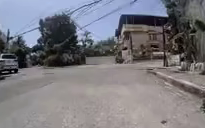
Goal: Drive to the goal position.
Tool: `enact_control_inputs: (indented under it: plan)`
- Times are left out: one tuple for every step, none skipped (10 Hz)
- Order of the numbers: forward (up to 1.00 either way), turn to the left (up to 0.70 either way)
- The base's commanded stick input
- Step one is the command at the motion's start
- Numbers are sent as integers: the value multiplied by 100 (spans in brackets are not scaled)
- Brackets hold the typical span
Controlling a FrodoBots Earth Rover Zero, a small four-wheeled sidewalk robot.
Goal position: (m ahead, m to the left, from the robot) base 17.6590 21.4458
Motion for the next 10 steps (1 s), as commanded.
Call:
enact_control_inputs:
  plan:
    - [100,6]
    - [100,6]
    - [100,6]
    - [100,6]
    - [100,7]
    - [100,12]
    - [100,37]
    - [100,44]
    - [100,46]
    - [100,46]
